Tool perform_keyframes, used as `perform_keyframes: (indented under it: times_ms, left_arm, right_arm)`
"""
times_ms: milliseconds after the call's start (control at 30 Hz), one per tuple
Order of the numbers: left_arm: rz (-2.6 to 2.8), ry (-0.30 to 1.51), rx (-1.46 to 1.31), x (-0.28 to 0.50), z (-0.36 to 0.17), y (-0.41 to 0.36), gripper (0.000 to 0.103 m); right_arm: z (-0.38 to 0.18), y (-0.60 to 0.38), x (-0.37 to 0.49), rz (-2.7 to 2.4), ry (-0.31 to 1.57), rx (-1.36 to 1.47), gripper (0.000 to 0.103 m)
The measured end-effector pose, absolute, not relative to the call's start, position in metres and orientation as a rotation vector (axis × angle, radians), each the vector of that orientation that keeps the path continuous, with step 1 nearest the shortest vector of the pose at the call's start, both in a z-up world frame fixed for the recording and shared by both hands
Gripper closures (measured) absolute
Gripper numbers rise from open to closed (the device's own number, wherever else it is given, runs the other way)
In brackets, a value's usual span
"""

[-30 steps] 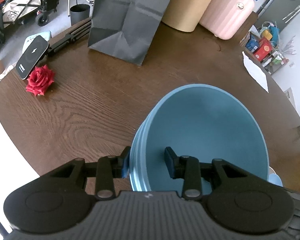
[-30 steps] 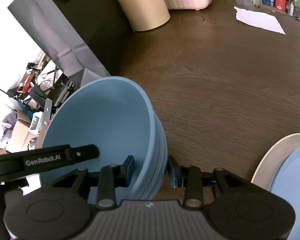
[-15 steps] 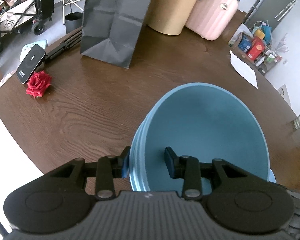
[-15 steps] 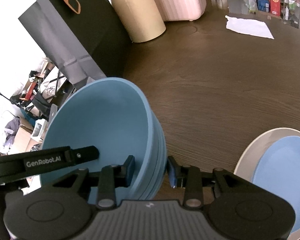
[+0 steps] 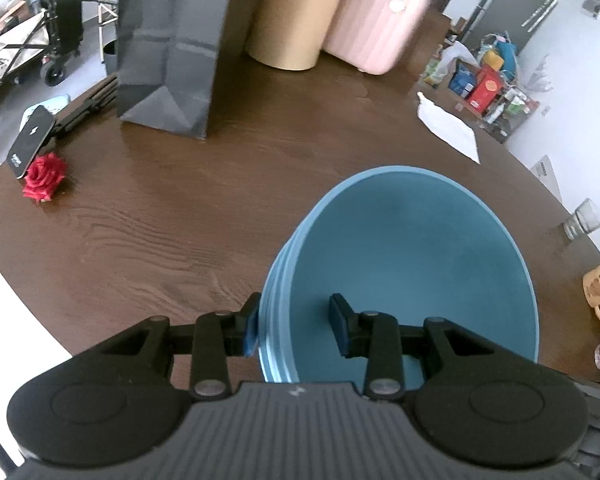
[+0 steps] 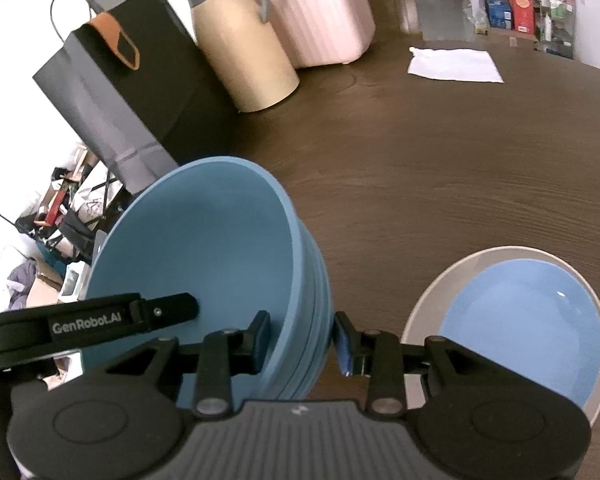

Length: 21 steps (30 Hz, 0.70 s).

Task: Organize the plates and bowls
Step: 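Lift and carry the stacked blue bowls with both tools over the white plate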

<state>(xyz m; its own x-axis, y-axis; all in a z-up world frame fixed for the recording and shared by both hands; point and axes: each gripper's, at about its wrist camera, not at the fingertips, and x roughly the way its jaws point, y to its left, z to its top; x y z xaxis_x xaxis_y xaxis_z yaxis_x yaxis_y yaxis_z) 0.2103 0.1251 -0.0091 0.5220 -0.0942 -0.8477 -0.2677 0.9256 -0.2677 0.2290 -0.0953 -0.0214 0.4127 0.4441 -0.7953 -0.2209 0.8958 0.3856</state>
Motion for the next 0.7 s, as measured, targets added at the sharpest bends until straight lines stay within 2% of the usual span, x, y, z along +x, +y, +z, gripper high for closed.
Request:
perform_keyframes:
  times_ms: [700]
  left_arm:
    - [-0.002,1.038,-0.354,0.218,-0.005,0.042,0.067]
  right_arm:
    - [-0.019,-0.186,0.214,0.316,1.025,0.305,0.072]
